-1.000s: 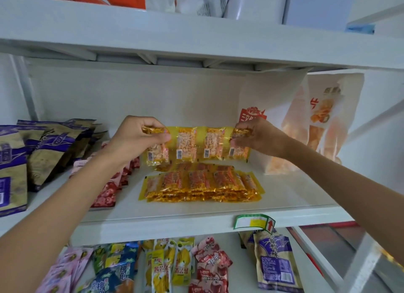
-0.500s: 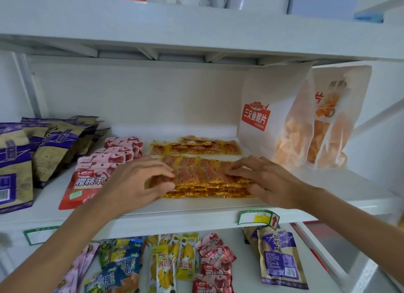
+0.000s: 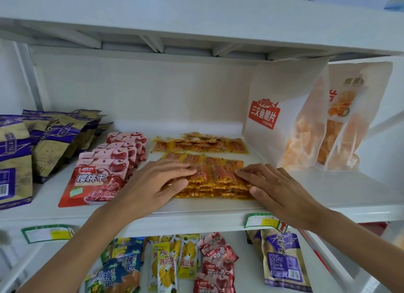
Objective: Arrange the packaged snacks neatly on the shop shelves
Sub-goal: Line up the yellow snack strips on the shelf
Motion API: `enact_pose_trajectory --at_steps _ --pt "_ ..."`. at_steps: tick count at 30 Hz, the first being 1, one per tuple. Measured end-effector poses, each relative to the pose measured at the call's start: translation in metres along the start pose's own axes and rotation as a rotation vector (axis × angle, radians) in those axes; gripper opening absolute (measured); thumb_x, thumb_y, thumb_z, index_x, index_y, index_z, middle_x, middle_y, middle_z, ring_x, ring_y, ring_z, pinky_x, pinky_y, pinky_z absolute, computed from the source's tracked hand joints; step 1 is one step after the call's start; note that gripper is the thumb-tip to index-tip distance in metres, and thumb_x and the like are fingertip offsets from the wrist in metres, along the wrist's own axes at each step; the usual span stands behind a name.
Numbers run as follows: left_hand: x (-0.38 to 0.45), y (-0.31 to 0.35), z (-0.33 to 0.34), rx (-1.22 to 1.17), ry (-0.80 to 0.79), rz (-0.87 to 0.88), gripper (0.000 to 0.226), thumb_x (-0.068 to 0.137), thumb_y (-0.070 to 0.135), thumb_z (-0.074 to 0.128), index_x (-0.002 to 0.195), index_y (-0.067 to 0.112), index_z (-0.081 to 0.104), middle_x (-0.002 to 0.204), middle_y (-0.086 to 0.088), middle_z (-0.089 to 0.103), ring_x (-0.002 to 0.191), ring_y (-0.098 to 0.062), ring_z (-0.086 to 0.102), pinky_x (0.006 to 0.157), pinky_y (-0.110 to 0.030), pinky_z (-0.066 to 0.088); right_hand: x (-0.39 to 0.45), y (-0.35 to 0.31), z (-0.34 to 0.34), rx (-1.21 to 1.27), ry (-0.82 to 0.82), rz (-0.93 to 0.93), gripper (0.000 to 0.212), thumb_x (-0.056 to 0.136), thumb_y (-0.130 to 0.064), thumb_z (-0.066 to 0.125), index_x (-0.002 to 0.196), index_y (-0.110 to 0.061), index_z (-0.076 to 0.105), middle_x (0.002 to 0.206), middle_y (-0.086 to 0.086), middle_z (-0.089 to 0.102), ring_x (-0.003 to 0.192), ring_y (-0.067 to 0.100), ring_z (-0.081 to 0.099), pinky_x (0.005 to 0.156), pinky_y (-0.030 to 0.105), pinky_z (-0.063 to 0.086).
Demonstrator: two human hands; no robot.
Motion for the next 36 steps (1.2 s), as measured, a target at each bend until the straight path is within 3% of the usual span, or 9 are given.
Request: enact_pose_trajectory --at_steps 3,6,11,13,18,21,24,29,36 --pt "0.0 -0.005 0.006 -0.04 -0.024 -0.004 0.047 0.105 0.069 0.033 0.145 0.053 0.052 0.147 0.032 0.053 0.14 0.013 0.04 0.114 -0.031 0.038 -0.001 -0.002 0.002 -0.08 -0.051 -0.008 0.062 0.108 -0.063 0.007 0.163 -0.041 0.028 0.147 -0.016 0.042 0.132 0.004 0.041 0.11 0.032 0.037" --pt "0.0 -0.007 0.008 -0.061 -0.018 -0.008 0.047 0.104 0.07 0.036 0.144 0.052 0.054 0.145 0.032 0.054 0.139 0.011 0.043 0.113 -0.033 0.044 0.011 0.004 -0.008 0.07 -0.088 0.04 0.073 0.104 -0.068 0.0 0.147 -0.045 0.053 0.129 -0.018 0.054 0.123 0.0 0.048 0.11 0.022 0.027" --pt "0.005 -0.003 0.002 -0.138 0.059 -0.005 0.043 0.103 0.065 0.048 0.138 0.045 0.064 0.139 0.03 0.061 0.133 0.01 0.05 0.112 -0.041 0.048 0.093 0.04 -0.027 0.35 0.059 0.283 0.053 0.11 -0.052 0.032 0.107 -0.024 0.076 0.101 0.002 0.075 0.095 0.02 0.07 0.092 0.041 0.053" --pt "0.003 -0.004 -0.003 -0.2 0.094 -0.056 0.047 0.1 0.069 0.048 0.141 0.049 0.059 0.143 0.028 0.058 0.137 0.009 0.048 0.115 -0.044 0.045 0.129 0.05 -0.011 0.257 -0.086 0.299 0.043 0.106 -0.053 0.046 0.118 -0.021 0.072 0.116 0.006 0.074 0.11 0.026 0.068 0.099 0.04 0.052" --pt "-0.011 -0.016 -0.01 -0.292 0.142 -0.205 0.057 0.095 0.08 0.043 0.148 0.059 0.043 0.151 0.031 0.048 0.144 0.004 0.04 0.118 -0.05 0.04 0.166 0.057 0.047 -0.099 -0.626 0.259 0.084 0.096 -0.064 0.06 0.161 -0.016 0.035 0.154 0.007 0.051 0.137 0.029 0.052 0.114 0.043 0.043" --pt "-0.012 -0.021 -0.017 -0.342 0.224 -0.272 0.062 0.095 0.077 0.042 0.151 0.051 0.039 0.145 0.036 0.05 0.141 0.007 0.041 0.119 -0.05 0.037 0.18 0.057 0.052 -0.075 -0.616 0.251 0.07 0.096 -0.055 0.066 0.15 -0.014 0.051 0.147 0.001 0.051 0.136 0.029 0.051 0.113 0.044 0.044" --pt "-0.015 -0.024 -0.024 -0.412 0.308 -0.339 0.064 0.094 0.075 0.045 0.151 0.044 0.038 0.142 0.035 0.053 0.137 0.008 0.045 0.117 -0.051 0.04 0.187 0.055 0.05 0.092 -0.563 0.236 0.029 0.094 -0.038 0.076 0.104 -0.012 0.071 0.1 -0.002 0.063 0.092 0.022 0.062 0.076 0.03 0.05" --pt "-0.009 -0.023 -0.036 -0.375 0.298 -0.402 0.062 0.089 0.062 0.057 0.146 0.039 0.047 0.141 0.031 0.052 0.134 0.003 0.048 0.115 -0.046 0.045 0.193 0.038 0.004 0.175 -0.34 0.135 0.03 0.094 -0.025 0.077 0.114 -0.007 0.066 0.112 0.007 0.065 0.105 0.027 0.061 0.089 0.04 0.05" --pt "0.087 -0.047 -0.047 -0.092 0.068 -0.337 0.105 0.077 0.059 0.084 0.16 0.043 0.023 0.165 0.005 0.036 0.151 -0.02 0.034 0.12 -0.046 0.036 0.194 0.006 -0.064 0.091 -0.069 -0.039 0.032 0.095 -0.023 0.075 0.083 -0.032 0.047 0.074 -0.004 0.056 0.067 0.013 0.054 0.066 0.037 0.046"
Point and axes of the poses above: each hand's wrist, its own x-axis towards the middle knuckle, its own z-axis out of the palm, y = z × x, the point moved 7 cm from there along x, towards the middle knuckle
